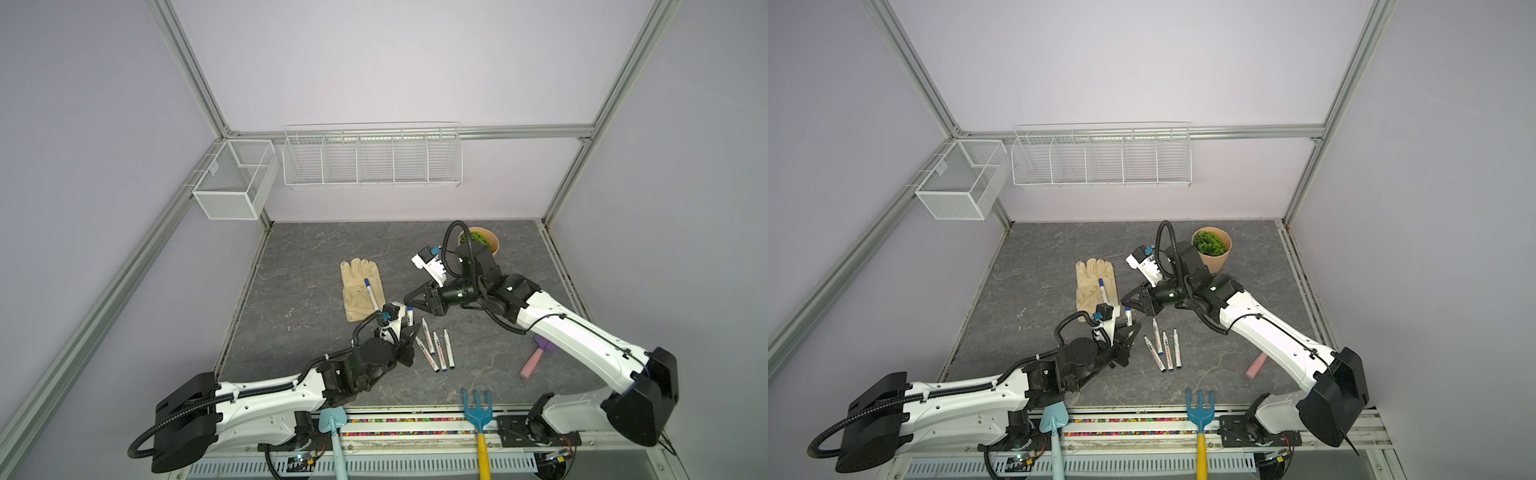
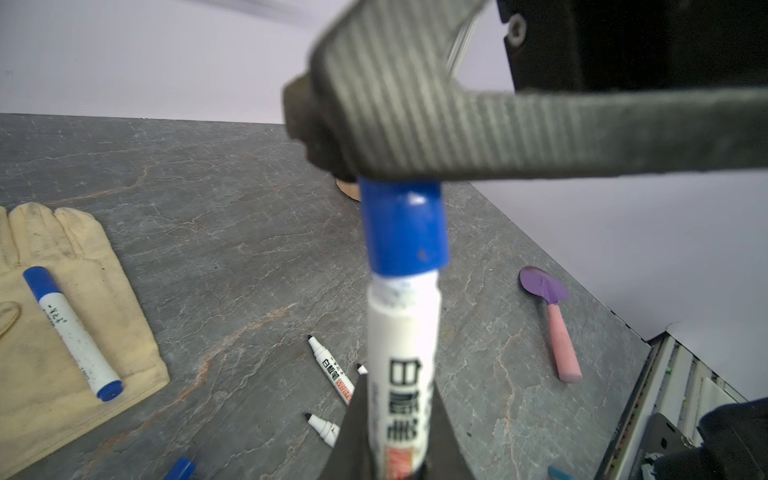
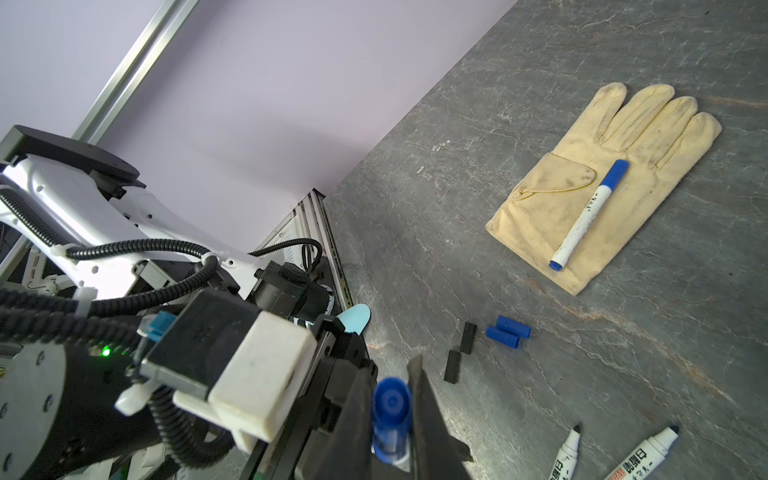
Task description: Insert the pens into the pen caps
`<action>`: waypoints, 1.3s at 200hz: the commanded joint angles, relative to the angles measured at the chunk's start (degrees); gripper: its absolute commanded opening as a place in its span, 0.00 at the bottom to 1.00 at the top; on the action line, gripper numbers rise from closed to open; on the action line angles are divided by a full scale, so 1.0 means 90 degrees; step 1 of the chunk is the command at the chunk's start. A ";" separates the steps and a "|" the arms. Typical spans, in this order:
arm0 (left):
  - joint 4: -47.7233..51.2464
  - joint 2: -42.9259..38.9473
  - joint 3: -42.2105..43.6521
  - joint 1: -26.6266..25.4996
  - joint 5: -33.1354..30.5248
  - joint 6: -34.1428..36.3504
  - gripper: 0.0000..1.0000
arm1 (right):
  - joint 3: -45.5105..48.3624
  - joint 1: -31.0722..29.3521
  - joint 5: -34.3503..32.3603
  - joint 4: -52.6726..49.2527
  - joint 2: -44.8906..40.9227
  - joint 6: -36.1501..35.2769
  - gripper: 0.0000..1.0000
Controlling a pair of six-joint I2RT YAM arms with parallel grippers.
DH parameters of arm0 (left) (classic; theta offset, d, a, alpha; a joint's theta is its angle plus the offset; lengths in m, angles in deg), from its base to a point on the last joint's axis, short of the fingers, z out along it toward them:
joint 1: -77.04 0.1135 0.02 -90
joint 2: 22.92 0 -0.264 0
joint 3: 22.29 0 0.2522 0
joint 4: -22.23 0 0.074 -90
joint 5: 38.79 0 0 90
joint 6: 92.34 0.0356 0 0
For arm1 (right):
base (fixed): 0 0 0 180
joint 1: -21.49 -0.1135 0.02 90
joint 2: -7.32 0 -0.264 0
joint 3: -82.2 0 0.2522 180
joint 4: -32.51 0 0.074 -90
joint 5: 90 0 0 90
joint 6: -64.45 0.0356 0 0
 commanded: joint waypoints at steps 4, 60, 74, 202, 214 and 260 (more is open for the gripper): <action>-0.0283 -0.0292 -0.0017 0.0092 -0.0378 -0.0051 0.00 | 0.0249 -0.0120 0.0329 -0.1032 -0.0229 -0.0292 0.10; -0.0153 -0.0250 -0.0394 0.0097 -0.0181 0.0101 0.00 | 0.0055 -0.0277 0.0710 -0.1723 0.0151 -0.0574 0.08; -0.0148 -0.0152 -0.0538 0.0096 -0.0092 0.0202 0.00 | 0.0039 -0.0278 0.1044 -0.1761 0.0271 -0.0500 0.08; -0.0406 -0.0364 -0.0611 0.0514 0.0194 -0.0137 0.00 | 0.0374 -0.0238 0.1593 -0.1987 -0.0154 -0.0479 0.07; -0.0447 -0.0400 -0.0573 0.0528 0.0194 -0.0214 0.00 | 0.0437 -0.0236 0.1656 -0.1939 -0.0241 -0.0476 0.07; -0.0738 -0.0376 -0.0567 0.0650 0.0517 -0.0364 0.00 | 0.0676 -0.0267 0.2028 -0.1796 -0.0399 -0.0477 0.07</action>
